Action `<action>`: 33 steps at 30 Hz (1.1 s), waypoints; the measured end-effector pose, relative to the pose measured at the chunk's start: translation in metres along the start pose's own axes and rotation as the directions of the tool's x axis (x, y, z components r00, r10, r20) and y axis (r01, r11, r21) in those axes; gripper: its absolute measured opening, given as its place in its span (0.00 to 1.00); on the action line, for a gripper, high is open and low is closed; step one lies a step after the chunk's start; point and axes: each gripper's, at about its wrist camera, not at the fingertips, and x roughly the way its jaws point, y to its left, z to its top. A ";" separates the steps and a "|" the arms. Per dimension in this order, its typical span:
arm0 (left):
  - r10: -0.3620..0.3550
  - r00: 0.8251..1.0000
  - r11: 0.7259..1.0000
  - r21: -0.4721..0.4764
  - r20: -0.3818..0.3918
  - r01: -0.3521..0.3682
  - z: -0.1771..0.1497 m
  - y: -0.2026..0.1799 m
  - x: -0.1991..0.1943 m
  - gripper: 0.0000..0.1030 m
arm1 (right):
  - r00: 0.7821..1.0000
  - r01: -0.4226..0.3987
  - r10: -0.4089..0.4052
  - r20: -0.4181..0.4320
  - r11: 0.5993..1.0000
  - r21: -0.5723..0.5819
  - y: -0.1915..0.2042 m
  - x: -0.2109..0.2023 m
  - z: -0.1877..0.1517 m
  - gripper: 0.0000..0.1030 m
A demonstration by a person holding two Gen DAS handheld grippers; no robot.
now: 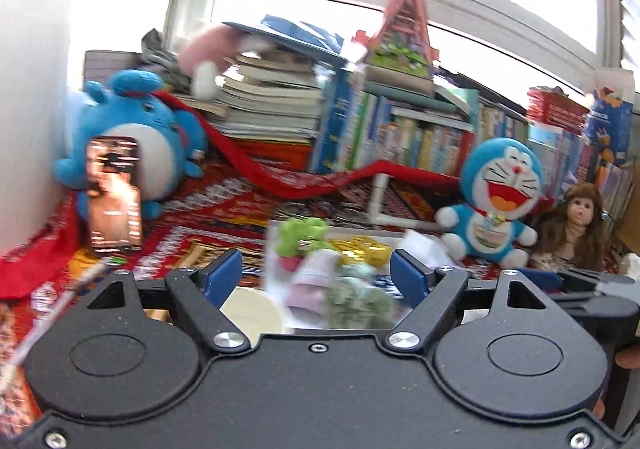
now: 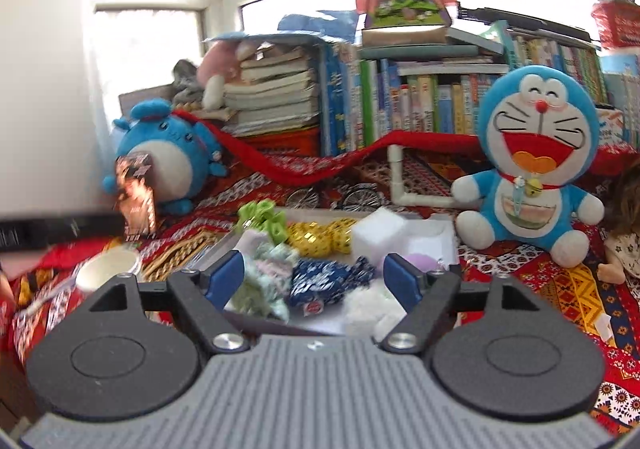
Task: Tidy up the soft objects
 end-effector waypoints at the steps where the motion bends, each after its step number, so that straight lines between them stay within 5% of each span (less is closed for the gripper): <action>1: 0.015 1.000 1.000 -0.002 0.003 -0.015 0.000 0.008 -0.005 0.78 | 1.000 -0.002 0.002 -0.006 1.000 -0.017 0.004 0.001 -0.003 0.85; 12: 0.188 0.980 0.977 -0.086 -0.060 -0.193 -0.025 0.099 -0.022 0.77 | 0.994 -0.035 0.025 -0.103 0.994 -0.100 0.032 0.020 -0.032 0.85; 21: 0.124 0.963 0.971 -0.172 -0.240 -0.168 -0.073 0.128 0.008 0.62 | 0.991 -0.024 -0.004 -0.136 0.978 -0.206 0.056 0.033 -0.046 0.85; 33: 0.113 0.952 0.974 -0.159 -0.285 -0.163 -0.087 0.125 0.047 0.61 | 0.987 -0.040 -0.012 -0.158 0.946 -0.323 0.077 0.045 -0.058 0.85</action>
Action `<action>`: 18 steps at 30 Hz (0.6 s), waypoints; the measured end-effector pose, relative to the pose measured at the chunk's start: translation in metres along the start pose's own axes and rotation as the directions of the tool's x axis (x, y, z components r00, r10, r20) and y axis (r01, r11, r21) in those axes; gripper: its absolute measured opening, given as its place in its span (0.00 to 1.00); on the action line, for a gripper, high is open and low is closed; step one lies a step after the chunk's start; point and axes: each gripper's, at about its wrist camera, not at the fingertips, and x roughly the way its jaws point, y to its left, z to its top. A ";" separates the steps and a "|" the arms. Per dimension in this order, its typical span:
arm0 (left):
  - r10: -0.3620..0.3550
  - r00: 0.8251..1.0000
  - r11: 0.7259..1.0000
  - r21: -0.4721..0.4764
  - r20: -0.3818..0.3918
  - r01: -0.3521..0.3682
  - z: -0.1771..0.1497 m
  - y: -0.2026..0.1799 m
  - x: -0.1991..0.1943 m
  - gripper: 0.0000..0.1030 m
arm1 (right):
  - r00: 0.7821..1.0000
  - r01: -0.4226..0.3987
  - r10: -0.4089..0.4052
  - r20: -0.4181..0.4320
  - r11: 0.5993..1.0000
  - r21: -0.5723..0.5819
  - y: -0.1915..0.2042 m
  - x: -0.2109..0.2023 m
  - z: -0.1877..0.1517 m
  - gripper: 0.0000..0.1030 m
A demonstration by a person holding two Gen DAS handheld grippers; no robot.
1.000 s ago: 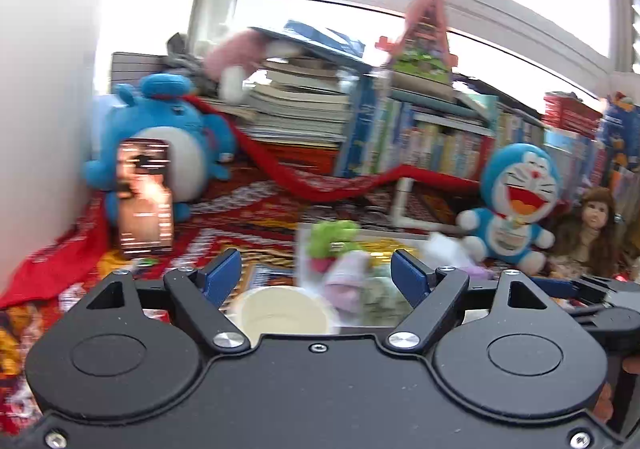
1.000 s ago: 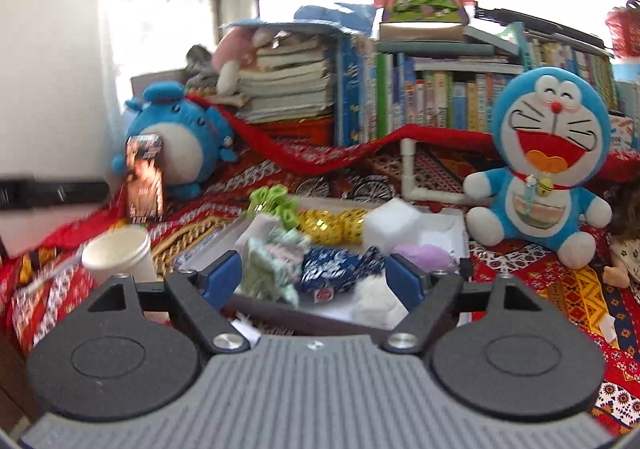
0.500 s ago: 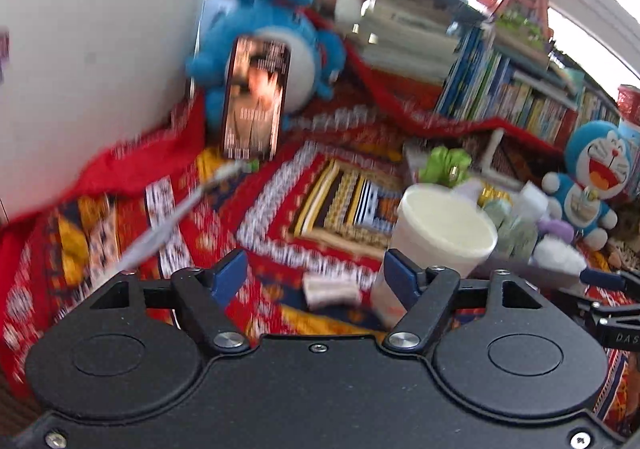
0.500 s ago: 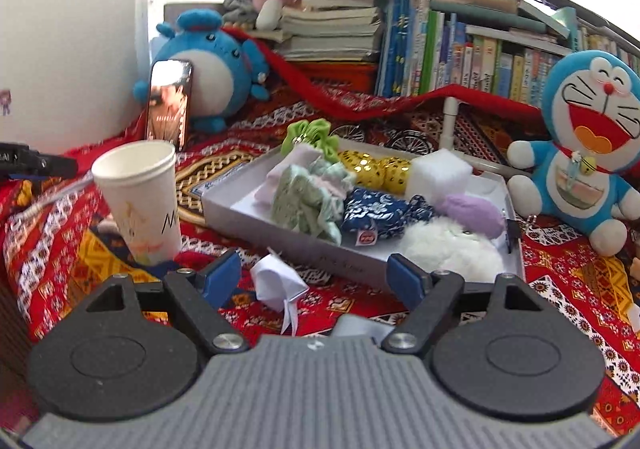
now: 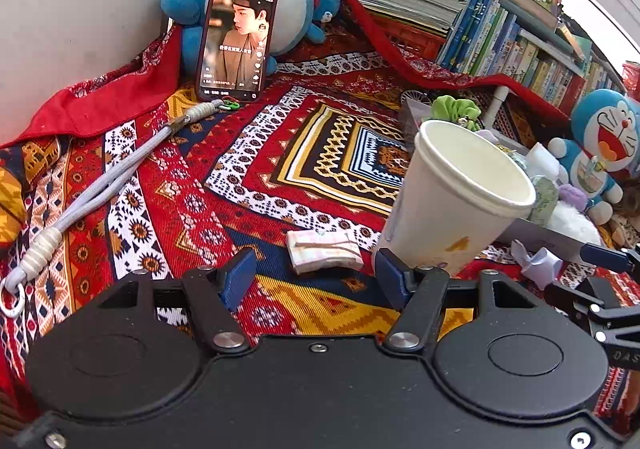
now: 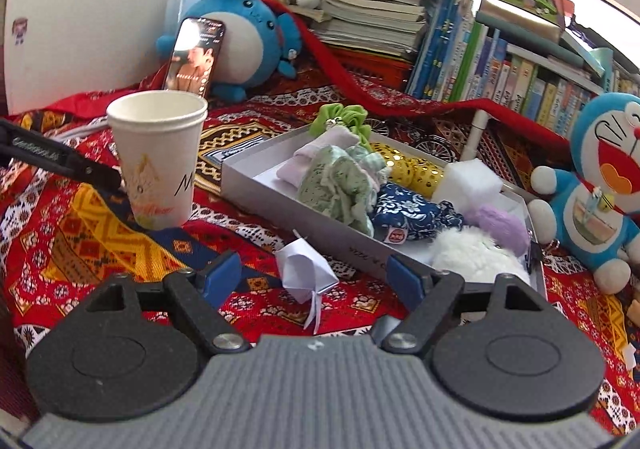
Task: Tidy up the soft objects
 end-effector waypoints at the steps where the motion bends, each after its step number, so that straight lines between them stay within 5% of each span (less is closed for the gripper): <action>1: 0.003 1.000 1.000 0.005 0.003 -0.004 0.000 -0.001 0.002 0.61 | 1.000 -0.003 0.003 -0.004 1.000 -0.004 0.001 0.001 0.000 0.85; 5: 0.004 1.000 1.000 0.028 0.006 -0.004 0.002 -0.003 0.008 0.59 | 1.000 -0.021 0.021 -0.020 1.000 -0.008 0.004 0.006 -0.002 0.84; 10: 0.018 1.000 0.998 0.055 0.016 -0.019 0.002 -0.006 0.011 0.40 | 0.999 -0.028 0.028 -0.029 1.000 -0.006 0.006 0.011 -0.002 0.78; 12: 0.018 1.000 0.998 0.060 0.017 -0.019 0.001 -0.005 0.010 0.39 | 0.999 -0.033 0.033 -0.035 0.999 0.001 0.006 0.014 -0.001 0.75; 18: 0.025 1.000 0.998 0.054 0.015 -0.025 0.002 -0.003 0.008 0.39 | 0.998 -0.035 0.036 -0.046 0.999 0.017 0.005 0.017 -0.001 0.38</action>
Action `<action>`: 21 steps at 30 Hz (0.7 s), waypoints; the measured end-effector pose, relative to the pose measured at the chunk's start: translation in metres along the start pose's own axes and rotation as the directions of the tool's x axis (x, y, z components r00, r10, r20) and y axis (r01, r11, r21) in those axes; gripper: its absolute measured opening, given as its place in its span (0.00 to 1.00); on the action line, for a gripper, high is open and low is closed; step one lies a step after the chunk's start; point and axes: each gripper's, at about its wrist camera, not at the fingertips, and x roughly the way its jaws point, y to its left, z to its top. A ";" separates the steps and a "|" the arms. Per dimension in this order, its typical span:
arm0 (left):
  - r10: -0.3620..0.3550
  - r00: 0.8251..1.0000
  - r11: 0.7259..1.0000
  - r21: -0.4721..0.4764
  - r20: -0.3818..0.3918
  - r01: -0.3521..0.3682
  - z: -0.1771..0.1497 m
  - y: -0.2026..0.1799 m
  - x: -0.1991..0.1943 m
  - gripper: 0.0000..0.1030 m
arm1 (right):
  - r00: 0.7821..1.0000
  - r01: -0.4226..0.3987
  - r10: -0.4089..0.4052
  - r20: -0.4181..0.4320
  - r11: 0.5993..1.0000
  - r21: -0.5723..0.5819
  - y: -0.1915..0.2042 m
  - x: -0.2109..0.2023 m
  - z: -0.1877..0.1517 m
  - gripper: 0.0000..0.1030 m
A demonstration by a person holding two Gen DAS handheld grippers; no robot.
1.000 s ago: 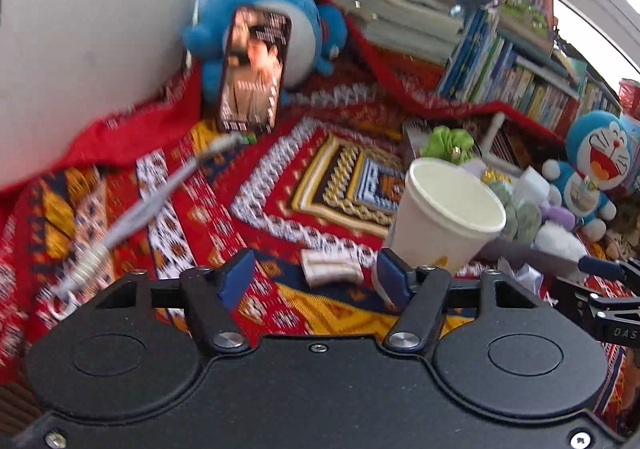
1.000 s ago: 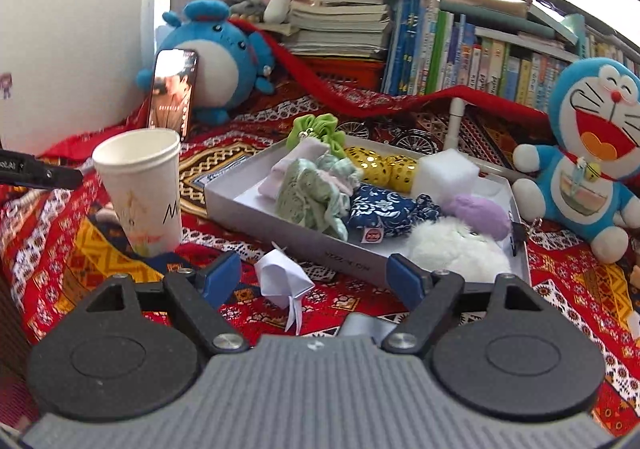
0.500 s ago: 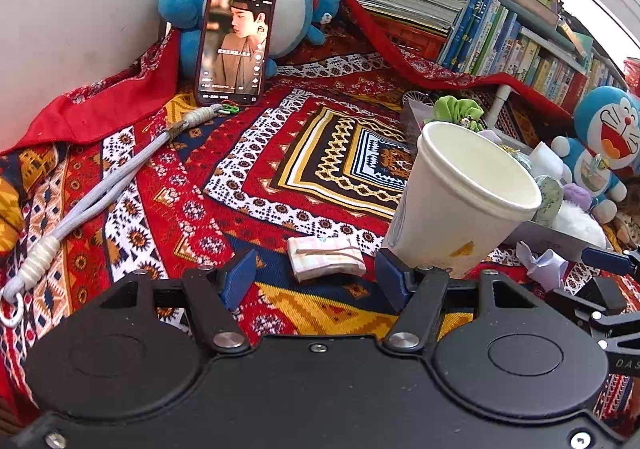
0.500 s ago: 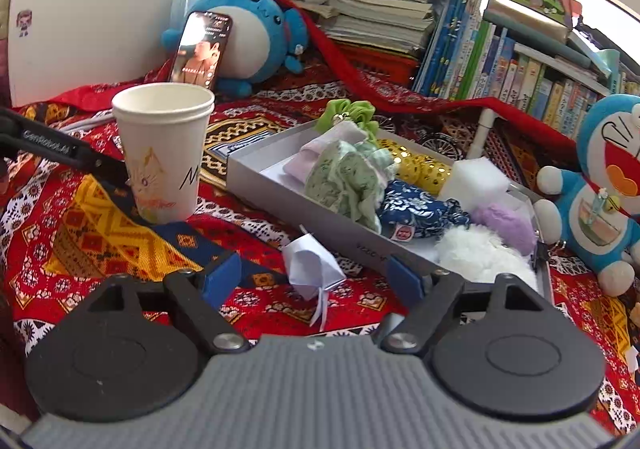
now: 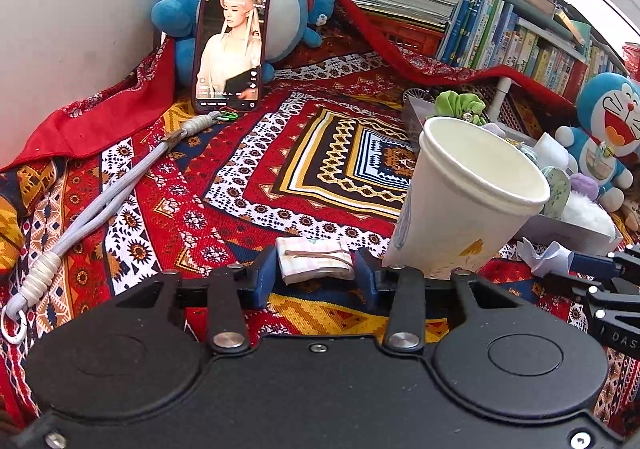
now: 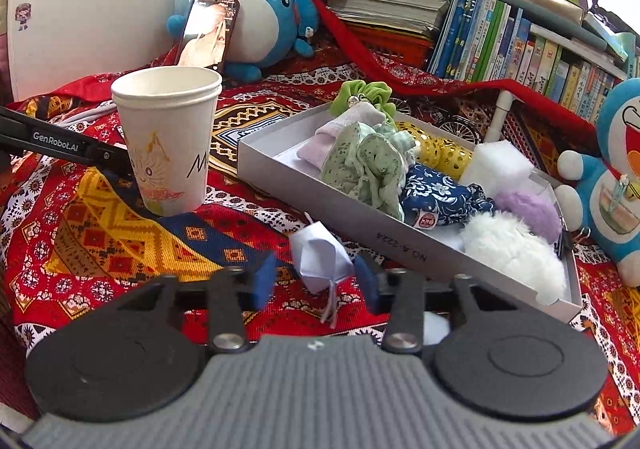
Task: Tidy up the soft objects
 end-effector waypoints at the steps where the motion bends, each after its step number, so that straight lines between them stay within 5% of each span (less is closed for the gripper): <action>1: 0.005 1.000 1.000 -0.002 0.005 -0.005 0.001 0.001 -0.001 0.39 | 1.000 -0.001 0.001 0.004 1.000 0.005 -0.001 0.000 0.000 0.38; 14: 0.030 0.991 1.000 0.004 0.127 -0.031 0.045 0.000 -0.039 0.38 | 0.996 0.001 -0.008 0.094 0.998 0.070 -0.021 -0.027 0.013 0.37; 21: -0.058 0.970 0.998 0.051 0.234 0.047 0.092 -0.026 -0.076 0.38 | 0.987 0.040 -0.057 0.149 0.993 0.114 -0.045 -0.045 0.024 0.37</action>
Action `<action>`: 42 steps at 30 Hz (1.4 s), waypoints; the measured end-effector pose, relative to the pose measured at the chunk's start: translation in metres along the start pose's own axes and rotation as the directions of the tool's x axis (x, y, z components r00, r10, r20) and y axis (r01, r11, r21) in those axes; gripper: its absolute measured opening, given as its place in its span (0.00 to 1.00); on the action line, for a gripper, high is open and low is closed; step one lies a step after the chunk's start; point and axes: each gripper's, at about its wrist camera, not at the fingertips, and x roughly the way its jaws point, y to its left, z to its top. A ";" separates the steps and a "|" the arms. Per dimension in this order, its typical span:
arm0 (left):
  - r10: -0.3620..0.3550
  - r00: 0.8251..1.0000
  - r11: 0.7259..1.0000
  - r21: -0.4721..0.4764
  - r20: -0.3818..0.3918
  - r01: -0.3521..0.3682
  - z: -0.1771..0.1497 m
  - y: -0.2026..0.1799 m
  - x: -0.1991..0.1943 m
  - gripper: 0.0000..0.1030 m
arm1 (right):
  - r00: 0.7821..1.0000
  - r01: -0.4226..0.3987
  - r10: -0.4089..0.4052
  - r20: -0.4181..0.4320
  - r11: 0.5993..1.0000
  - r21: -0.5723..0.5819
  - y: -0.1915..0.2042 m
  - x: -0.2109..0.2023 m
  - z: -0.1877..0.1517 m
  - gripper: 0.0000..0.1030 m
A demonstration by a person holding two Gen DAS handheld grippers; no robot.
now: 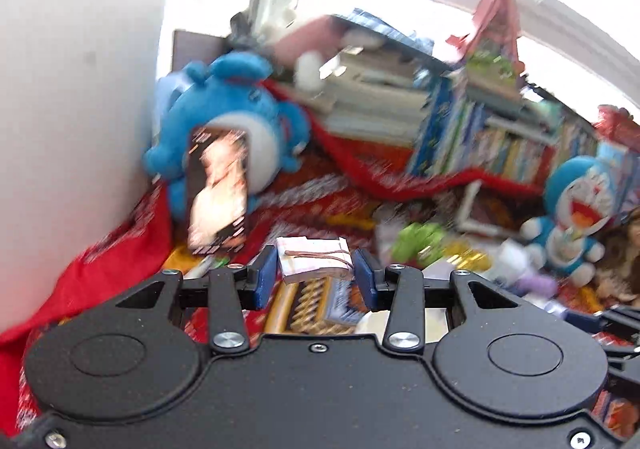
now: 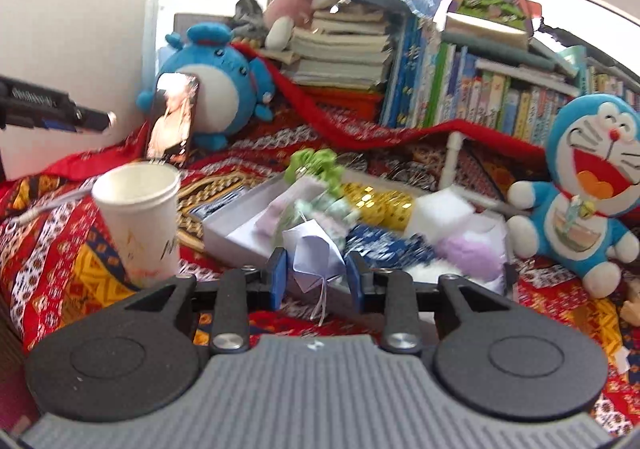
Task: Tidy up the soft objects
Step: 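Carry the tissue and paper scrap into the white tray with both tools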
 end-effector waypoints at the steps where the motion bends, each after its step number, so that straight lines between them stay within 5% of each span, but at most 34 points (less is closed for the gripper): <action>1: -0.022 1.000 1.000 0.004 0.008 0.022 0.005 -0.006 -0.002 0.38 | 1.000 0.006 -0.006 0.006 1.000 0.006 -0.003 -0.002 0.002 0.37; 10: -0.204 0.979 0.976 0.072 -0.001 0.203 0.022 -0.093 0.003 0.38 | 0.999 0.044 -0.046 0.023 0.996 0.081 -0.035 -0.010 0.014 0.37; 14: -0.232 0.972 0.968 0.094 -0.026 0.234 0.014 -0.137 0.017 0.39 | 0.999 0.042 -0.045 0.019 0.989 0.140 -0.051 -0.008 0.014 0.37; 26: -0.118 0.988 0.983 0.131 -0.097 0.130 -0.033 -0.200 0.089 0.39 | 1.000 0.013 -0.012 -0.005 0.942 0.336 -0.101 0.018 0.011 0.37; 42: -0.031 0.983 0.991 0.126 -0.180 0.054 -0.063 -0.206 0.146 0.39 | 0.995 0.018 0.021 -0.093 0.916 0.401 -0.116 0.077 0.008 0.37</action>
